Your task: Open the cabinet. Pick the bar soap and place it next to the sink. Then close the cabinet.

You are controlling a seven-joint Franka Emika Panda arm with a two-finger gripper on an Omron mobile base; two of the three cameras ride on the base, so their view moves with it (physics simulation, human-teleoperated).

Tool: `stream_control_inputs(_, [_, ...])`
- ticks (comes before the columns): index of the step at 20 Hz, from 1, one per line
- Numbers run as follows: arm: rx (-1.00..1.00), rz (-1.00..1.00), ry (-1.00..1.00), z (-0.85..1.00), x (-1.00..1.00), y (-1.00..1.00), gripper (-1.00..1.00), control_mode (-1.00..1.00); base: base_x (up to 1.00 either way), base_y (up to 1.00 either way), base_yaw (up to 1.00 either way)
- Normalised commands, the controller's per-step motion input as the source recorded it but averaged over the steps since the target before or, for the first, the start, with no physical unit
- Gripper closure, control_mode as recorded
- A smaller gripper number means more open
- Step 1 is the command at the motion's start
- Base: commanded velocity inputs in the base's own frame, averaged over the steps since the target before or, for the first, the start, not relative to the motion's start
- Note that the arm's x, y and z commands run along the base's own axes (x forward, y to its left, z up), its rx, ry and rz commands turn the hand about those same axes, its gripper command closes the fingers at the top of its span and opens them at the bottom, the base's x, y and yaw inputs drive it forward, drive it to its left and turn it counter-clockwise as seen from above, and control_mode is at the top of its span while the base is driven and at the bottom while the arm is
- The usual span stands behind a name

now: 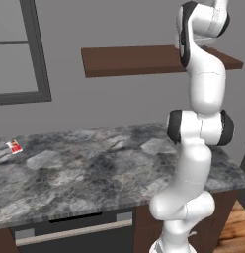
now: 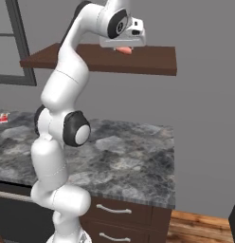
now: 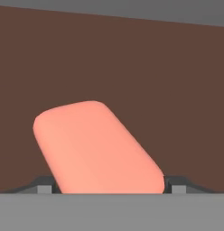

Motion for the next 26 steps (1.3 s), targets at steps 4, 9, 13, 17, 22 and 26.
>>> stream_control_inputs(4, [0.00,0.02,-0.01,0.00,-1.00,0.26,1.00,-1.00,0.00,0.00,0.00])
stream_control_inputs(9, [0.01,0.04,-0.02,0.00,-1.00,0.40,1.00,-1.00,0.00,0.00,0.00])
stream_control_inputs(13, [0.02,0.09,-0.03,-0.01,-1.00,0.62,1.00,-1.00,0.00,0.00,0.00])
stream_control_inputs(17, [0.04,0.09,-0.04,0.00,-1.00,0.61,1.00,-1.00,0.00,0.00,0.00])
stream_control_inputs(22, [0.06,0.13,-0.09,-0.27,-1.00,0.80,1.00,-1.00,0.00,0.00,0.00])
stream_control_inputs(26, [0.03,0.19,-0.10,-0.39,-1.00,0.99,1.00,-1.00,0.00,0.00,0.00])
